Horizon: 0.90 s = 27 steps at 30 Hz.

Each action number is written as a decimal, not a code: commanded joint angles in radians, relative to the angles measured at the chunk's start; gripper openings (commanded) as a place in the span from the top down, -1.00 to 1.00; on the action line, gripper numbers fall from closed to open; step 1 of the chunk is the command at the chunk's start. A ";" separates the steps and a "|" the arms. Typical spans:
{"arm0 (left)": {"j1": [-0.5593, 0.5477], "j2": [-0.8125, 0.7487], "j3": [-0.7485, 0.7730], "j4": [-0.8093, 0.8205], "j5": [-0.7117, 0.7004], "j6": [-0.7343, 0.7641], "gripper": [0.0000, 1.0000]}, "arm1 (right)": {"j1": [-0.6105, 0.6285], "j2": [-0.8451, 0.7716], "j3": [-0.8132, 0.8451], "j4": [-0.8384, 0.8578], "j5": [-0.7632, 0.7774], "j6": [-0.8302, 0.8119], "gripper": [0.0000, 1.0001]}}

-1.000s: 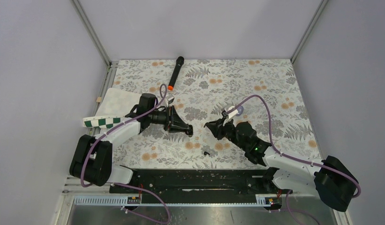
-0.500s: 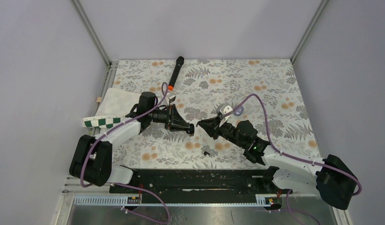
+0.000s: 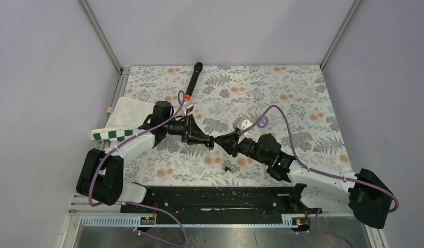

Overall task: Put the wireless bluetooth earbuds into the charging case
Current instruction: Insert the left earbud into the left side groove of the charging case.

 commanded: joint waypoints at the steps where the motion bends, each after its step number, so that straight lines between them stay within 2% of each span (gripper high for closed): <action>1: -0.004 -0.034 0.032 0.045 0.021 -0.008 1.00 | 0.019 0.010 0.040 0.021 -0.020 -0.022 1.00; 14: -0.005 -0.045 0.024 0.045 0.024 -0.008 1.00 | 0.037 0.058 0.069 0.019 0.001 -0.068 1.00; 27: -0.005 -0.051 0.019 0.045 0.028 -0.003 1.00 | 0.079 0.046 0.079 -0.037 0.106 -0.178 1.00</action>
